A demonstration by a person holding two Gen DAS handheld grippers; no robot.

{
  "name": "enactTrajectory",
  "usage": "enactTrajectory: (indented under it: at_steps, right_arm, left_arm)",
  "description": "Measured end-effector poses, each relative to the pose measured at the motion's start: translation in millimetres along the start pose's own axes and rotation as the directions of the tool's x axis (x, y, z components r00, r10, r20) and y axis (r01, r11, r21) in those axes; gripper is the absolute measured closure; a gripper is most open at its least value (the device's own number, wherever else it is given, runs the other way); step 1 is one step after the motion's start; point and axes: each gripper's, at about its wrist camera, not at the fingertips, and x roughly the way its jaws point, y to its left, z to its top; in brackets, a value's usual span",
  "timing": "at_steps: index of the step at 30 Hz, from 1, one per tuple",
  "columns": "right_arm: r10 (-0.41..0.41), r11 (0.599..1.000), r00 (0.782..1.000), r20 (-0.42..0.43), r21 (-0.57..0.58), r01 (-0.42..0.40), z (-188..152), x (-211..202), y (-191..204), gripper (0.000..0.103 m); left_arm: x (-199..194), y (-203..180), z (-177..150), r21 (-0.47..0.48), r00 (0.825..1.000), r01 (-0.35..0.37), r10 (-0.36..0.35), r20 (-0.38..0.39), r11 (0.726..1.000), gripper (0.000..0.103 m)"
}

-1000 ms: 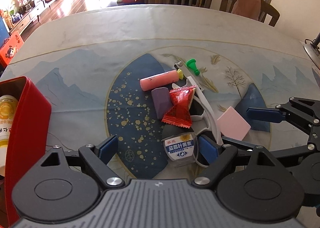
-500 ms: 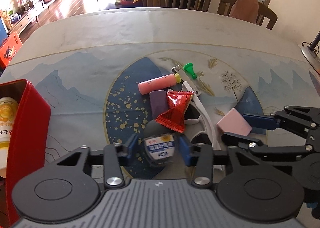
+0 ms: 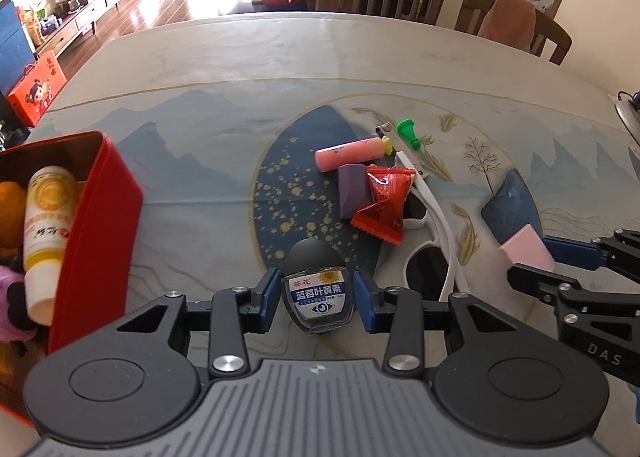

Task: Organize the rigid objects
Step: 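Carry the eye-drop box with the left tool while the right tool carries the pink eraser to the tin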

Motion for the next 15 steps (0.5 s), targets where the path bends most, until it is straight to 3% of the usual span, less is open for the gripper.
enactTrajectory:
  at_steps: [15]
  right_arm:
    - [0.003,0.999,0.999,0.049,0.040,-0.005,1,-49,26,0.063]
  left_arm:
    - [-44,18,-15,-0.025,0.999,0.038,-0.037,0.038,0.999,0.064]
